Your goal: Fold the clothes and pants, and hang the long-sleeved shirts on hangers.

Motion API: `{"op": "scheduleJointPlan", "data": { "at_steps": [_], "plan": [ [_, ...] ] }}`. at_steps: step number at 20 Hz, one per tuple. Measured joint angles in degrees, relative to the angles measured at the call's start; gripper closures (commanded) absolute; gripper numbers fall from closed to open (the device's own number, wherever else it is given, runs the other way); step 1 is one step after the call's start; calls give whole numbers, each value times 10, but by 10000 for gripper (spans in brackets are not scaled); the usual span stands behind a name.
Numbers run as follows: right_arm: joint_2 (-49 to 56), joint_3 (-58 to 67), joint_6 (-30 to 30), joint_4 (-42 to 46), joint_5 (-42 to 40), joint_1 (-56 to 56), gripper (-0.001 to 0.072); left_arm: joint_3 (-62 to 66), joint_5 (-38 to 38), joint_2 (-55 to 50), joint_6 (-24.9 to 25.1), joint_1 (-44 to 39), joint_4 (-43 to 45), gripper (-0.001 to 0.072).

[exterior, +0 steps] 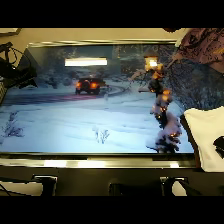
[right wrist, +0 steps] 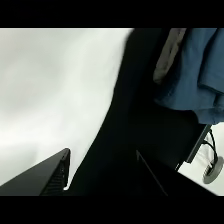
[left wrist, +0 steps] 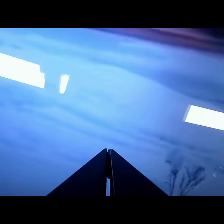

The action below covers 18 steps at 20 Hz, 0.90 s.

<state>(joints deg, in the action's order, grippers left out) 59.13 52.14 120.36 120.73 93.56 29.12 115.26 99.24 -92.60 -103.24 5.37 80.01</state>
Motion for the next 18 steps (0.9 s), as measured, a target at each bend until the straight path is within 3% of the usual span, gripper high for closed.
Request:
{"op": "scheduleJointPlan", "data": {
  "at_steps": [1, 2, 3, 6, 8, 11, 12, 18],
  "plan": [
    [0, 10, -8, -12, -6, 0, 279, 0, 0, 0, 0, 0, 0, 690],
    [0, 23, -17, -28, -17, 0, 430, 0, 0, 0, 1, 0, 0, 691],
    [0, 40, -30, -58, -32, 0, 476, 0, 0, 0, 5, 0, 0, 691],
    [0, 85, -77, -189, -101, -13, 528, 0, 0, 2, 32, 0, 0, 692],
    [0, 101, -110, -274, -155, -52, 602, -11, -10, 12, 54, 0, 0, 692],
    [7, 111, -153, -361, -229, -156, 608, -84, -56, 61, 84, 0, 1, 692],
    [12, 113, -164, -377, -251, -200, 655, -123, -75, 86, 94, 0, 3, 692],
    [36, 117, -192, -405, -345, -421, 675, -372, -203, 255, 137, 0, 5, 690]
  ]
}}
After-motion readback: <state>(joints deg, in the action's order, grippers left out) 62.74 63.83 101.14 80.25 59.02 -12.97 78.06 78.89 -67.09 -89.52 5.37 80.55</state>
